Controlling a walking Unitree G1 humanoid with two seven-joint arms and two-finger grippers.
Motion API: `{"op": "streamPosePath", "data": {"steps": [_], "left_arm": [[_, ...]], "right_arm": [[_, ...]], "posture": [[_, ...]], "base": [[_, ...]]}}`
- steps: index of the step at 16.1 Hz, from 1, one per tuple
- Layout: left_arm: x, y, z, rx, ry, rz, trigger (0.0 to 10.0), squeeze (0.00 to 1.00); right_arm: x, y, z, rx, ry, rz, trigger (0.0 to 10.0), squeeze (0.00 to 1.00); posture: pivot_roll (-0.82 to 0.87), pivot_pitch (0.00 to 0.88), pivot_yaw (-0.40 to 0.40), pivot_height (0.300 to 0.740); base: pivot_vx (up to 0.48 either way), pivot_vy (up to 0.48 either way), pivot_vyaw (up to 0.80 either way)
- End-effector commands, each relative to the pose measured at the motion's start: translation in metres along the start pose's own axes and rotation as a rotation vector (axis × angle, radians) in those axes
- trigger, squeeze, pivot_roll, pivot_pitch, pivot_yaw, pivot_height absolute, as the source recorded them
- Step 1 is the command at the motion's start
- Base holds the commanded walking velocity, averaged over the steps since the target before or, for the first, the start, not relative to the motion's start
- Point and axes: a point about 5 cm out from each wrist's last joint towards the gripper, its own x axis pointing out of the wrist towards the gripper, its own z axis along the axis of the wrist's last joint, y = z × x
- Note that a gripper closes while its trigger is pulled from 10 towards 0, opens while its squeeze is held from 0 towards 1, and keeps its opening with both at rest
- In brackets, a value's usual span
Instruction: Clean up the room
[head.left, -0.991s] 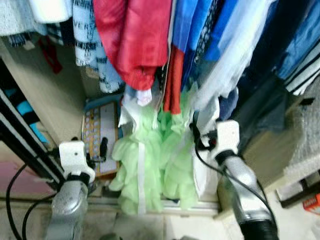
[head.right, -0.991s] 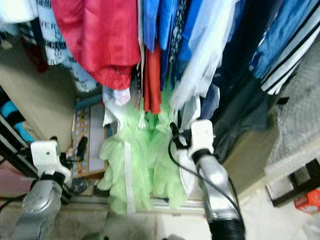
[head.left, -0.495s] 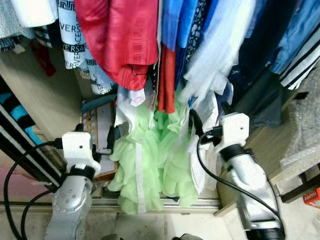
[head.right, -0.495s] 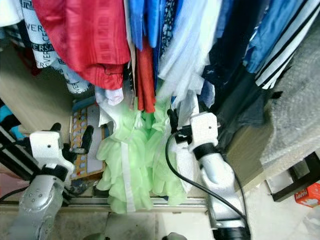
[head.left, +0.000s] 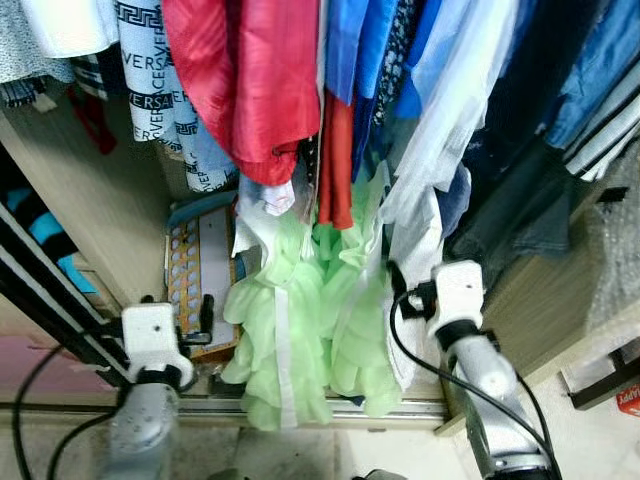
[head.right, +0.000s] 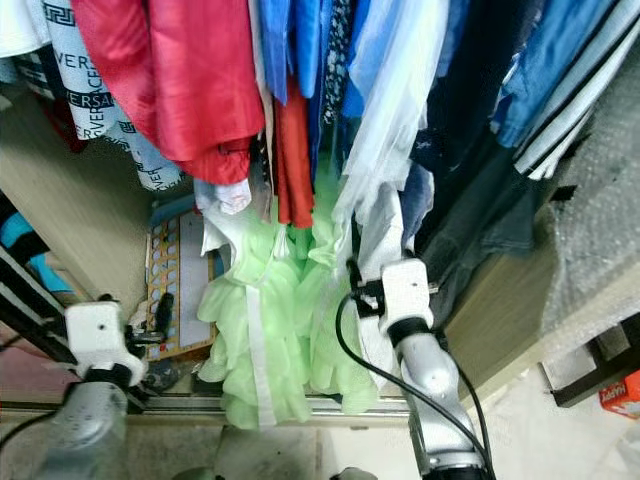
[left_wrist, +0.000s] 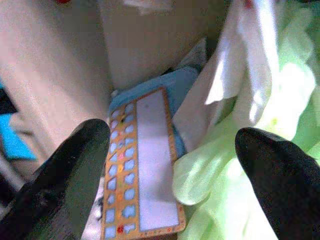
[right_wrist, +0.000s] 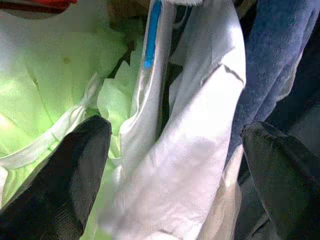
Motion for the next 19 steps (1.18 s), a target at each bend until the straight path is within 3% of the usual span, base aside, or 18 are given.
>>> {"op": "streamPosePath", "data": {"steps": [1, 3, 4, 6, 7, 8, 10, 12, 19], "left_arm": [[0.003, -0.001, 0.005, 0.013, -0.027, 0.000, 10.0, 0.00], [0.001, 0.003, 0.001, 0.007, -0.010, 0.023, 10.0, 0.00], [-0.003, 0.009, -0.005, -0.003, 0.017, 0.051, 10.0, 0.00], [-0.005, 0.009, -0.011, -0.013, 0.024, 0.056, 10.0, 0.00], [-0.004, 0.008, -0.012, 0.010, 0.019, 0.052, 10.0, 0.00], [0.000, 0.006, -0.010, 0.001, 0.012, 0.057, 10.0, 0.00], [0.004, 0.010, -0.005, -0.012, 0.021, 0.096, 10.0, 0.00], [0.000, 0.012, 0.000, -0.012, 0.007, 0.101, 10.0, 0.00], [0.008, 0.012, 0.002, -0.027, 0.031, 0.049, 10.0, 0.00]], "right_arm": [[0.001, -0.004, 0.002, 0.011, -0.011, -0.018, 10.0, 0.00], [0.001, -0.016, -0.005, 0.028, 0.020, -0.094, 10.0, 0.00], [0.001, -0.021, -0.009, -0.024, 0.048, -0.131, 10.0, 0.00], [0.003, -0.017, -0.010, -0.080, 0.030, -0.081, 10.0, 0.00], [0.004, -0.018, -0.012, -0.077, 0.063, -0.087, 10.0, 0.00], [0.006, -0.024, -0.013, 0.011, 0.109, -0.142, 10.0, 0.00], [0.011, -0.014, -0.008, 0.032, 0.104, -0.092, 10.0, 0.00], [0.012, -0.007, -0.002, -0.022, 0.048, -0.061, 10.0, 0.00], [0.018, 0.000, 0.011, -0.021, -0.016, -0.037, 10.0, 0.00]], "posture": [[0.04, 0.000, -0.009, 0.740], [0.04, 0.000, -0.010, 0.740], [0.04, 0.000, -0.016, 0.740], [0.04, 0.000, -0.024, 0.740], [0.04, 0.000, -0.034, 0.740], [0.05, 0.000, -0.041, 0.740], [0.06, 0.000, -0.044, 0.740], [0.06, 0.000, -0.042, 0.740], [0.04, 0.000, -0.019, 0.740]], "base": [[0.000, 0.000, 0.00], [0.000, 0.000, 0.00], [0.000, 0.000, 0.00], [0.000, 0.000, 0.00], [0.000, 0.000, 0.00], [0.000, 0.000, 0.00], [0.000, 0.000, 0.00], [0.000, 0.000, 0.80], [0.000, 0.000, 0.80]]}}
